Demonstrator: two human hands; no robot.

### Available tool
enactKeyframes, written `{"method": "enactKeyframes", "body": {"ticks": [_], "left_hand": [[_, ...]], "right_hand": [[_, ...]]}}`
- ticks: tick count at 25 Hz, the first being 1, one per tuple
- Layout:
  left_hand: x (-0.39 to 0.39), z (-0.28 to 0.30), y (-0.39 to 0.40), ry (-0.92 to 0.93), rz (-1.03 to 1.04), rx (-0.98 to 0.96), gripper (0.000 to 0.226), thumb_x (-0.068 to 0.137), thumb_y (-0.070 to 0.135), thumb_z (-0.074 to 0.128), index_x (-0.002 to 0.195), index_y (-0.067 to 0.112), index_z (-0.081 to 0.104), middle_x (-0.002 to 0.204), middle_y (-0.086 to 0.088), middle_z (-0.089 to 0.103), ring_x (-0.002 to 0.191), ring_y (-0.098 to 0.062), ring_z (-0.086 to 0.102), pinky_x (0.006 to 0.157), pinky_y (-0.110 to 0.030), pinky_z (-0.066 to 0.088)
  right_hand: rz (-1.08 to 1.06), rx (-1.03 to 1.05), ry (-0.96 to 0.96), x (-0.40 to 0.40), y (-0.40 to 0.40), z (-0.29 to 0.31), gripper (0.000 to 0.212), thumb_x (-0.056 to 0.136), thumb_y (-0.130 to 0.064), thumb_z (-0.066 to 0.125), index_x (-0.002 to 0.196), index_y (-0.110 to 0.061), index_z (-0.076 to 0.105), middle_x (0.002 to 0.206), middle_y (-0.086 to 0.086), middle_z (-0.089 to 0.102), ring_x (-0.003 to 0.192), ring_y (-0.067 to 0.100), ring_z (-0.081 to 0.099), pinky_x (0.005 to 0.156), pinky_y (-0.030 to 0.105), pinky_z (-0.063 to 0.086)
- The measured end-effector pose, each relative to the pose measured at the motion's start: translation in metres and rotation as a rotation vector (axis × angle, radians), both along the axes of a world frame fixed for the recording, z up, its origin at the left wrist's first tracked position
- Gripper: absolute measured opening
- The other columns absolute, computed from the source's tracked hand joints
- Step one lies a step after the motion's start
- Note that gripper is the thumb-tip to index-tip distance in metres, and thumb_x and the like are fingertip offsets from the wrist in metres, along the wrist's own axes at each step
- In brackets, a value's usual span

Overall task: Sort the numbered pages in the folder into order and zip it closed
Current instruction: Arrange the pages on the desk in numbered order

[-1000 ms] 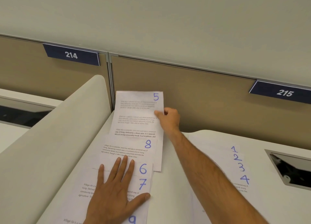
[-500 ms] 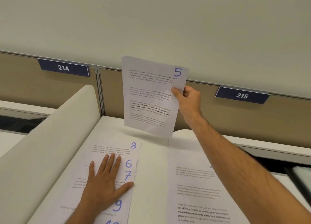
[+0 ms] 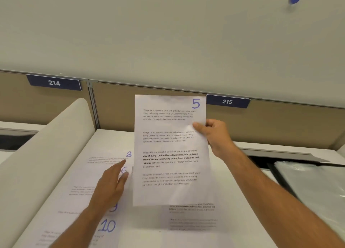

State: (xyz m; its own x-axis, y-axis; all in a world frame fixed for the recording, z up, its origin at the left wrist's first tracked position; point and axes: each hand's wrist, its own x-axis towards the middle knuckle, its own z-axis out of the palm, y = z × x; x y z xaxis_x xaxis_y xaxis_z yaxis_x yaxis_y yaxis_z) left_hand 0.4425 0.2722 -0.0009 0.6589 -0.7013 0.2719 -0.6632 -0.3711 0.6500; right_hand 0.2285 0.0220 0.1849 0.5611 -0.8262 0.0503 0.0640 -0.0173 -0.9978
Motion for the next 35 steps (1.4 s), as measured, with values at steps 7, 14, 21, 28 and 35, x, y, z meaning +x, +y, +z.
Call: {"method": "enactKeyframes", "body": {"ticks": [7,14,21,28,35], "left_hand": [[-0.114,0.062,-0.012,1.013,-0.047,-0.306,0.049,0.081,0.049,0.068,0.067,0.004,0.053,0.065,-0.010,0.057,0.061,-0.022,0.050,0.061,-0.030,0.041],[-0.155,0.023,-0.004,1.221,0.041,-0.276,0.040,0.087,0.032,0.071,0.081,-0.007,0.065,0.091,-0.035,0.068,0.073,-0.035,0.066,0.074,-0.050,0.053],[-0.157,-0.003,-0.021,0.832,0.106,-0.061,0.034,0.087,0.029,0.073,0.066,0.005,0.062,0.068,-0.010,0.071,0.061,-0.021,0.063,0.063,-0.038,0.051],[-0.160,-0.010,-0.029,0.672,0.145,0.041,0.029,0.085,0.039,0.076,0.069,0.016,0.070,0.067,0.006,0.072,0.069,-0.015,0.070,0.066,-0.031,0.055],[-0.164,-0.009,-0.034,0.603,0.229,0.043,0.033,0.082,0.042,0.079,0.067,0.014,0.068,0.064,0.003,0.069,0.066,-0.014,0.066,0.061,-0.027,0.049]], "right_hand": [[-0.009,0.319,0.214,-0.073,0.017,-0.092,0.017,0.087,-0.006,0.074,0.101,0.004,0.071,0.099,0.021,0.076,0.099,0.042,0.071,0.094,0.063,0.052],[-0.111,0.304,0.325,-0.118,0.042,-0.153,0.014,0.087,-0.008,0.075,0.096,0.003,0.072,0.091,0.015,0.077,0.088,0.035,0.075,0.083,0.056,0.059],[-0.195,0.157,0.576,-0.139,0.045,-0.173,0.017,0.072,-0.008,0.074,0.087,-0.016,0.075,0.080,-0.001,0.078,0.078,0.017,0.075,0.073,0.035,0.062],[-0.364,0.035,0.601,-0.148,0.052,-0.184,0.015,0.075,-0.017,0.084,0.081,-0.020,0.071,0.068,-0.005,0.073,0.074,0.011,0.070,0.074,0.031,0.057],[-0.394,-0.039,0.636,-0.146,0.052,-0.189,0.017,0.078,-0.024,0.084,0.079,-0.021,0.068,0.071,-0.007,0.071,0.071,0.010,0.067,0.068,0.028,0.052]]}}
